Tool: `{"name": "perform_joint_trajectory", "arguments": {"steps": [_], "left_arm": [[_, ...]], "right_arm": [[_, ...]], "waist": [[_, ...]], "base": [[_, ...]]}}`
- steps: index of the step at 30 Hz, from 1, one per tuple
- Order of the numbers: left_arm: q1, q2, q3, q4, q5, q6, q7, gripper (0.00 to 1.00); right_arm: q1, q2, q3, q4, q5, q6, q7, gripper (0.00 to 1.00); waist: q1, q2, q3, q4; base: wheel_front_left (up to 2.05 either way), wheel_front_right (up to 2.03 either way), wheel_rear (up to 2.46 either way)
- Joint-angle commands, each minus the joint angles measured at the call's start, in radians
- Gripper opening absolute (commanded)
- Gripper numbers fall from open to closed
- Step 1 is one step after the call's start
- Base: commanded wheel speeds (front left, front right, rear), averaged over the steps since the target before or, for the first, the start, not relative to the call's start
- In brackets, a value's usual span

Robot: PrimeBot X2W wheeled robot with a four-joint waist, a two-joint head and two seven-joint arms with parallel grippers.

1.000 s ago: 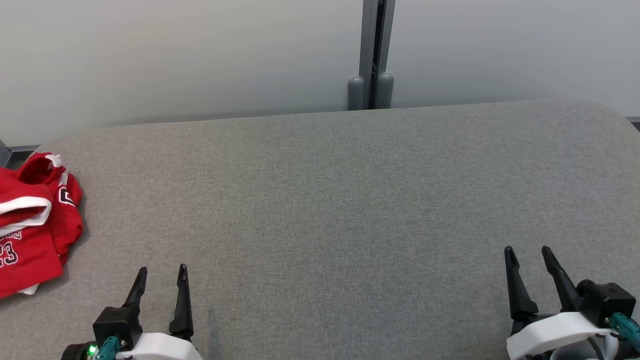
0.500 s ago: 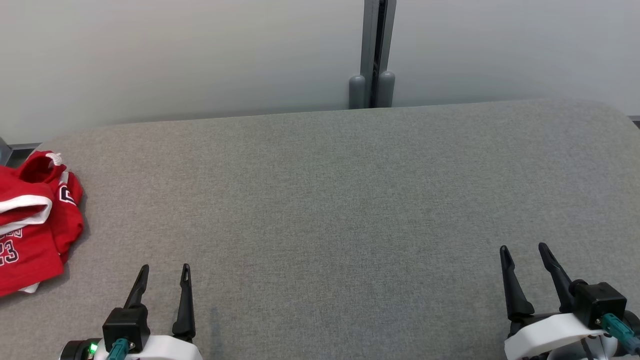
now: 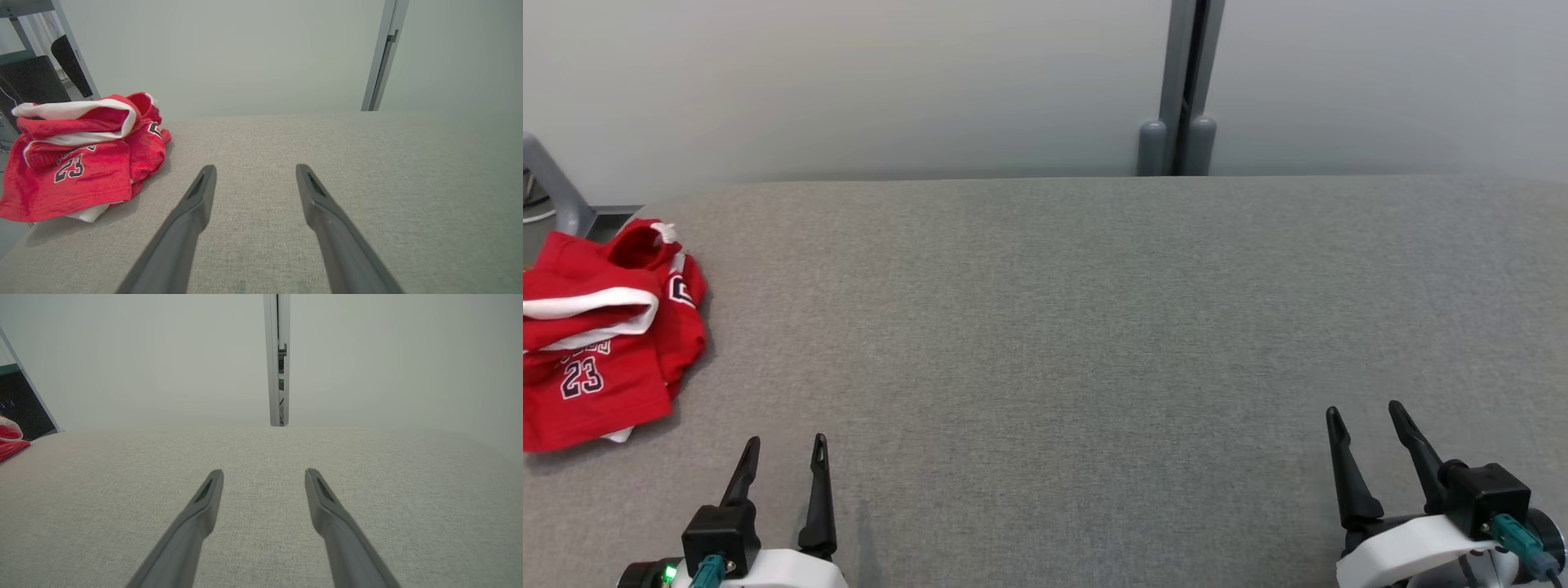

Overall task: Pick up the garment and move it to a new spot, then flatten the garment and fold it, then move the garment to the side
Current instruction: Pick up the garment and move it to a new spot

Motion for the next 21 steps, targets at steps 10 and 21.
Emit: {"name": "perform_joint_trajectory", "arguments": {"steps": [10, 21], "left_arm": [[0.016, 0.004, 0.043, 0.008, -0.021, 0.012, -0.003, 1.0], [0.033, 0.004, 0.093, 0.018, -0.03, 0.012, -0.003, 1.0]], "right_arm": [[0.006, -0.007, 0.045, 0.018, 0.022, 0.002, -0.006, 1.0], [-0.012, -0.006, 0.096, 0.034, 0.016, 0.001, -0.006, 1.0]], "waist": [[0.0, 0.0, 0.012, 0.187], [0.0, 0.0, 0.025, 0.329]], "base": [[0.0, 0.0, 0.0], [0.0, 0.0, 0.0]]}}
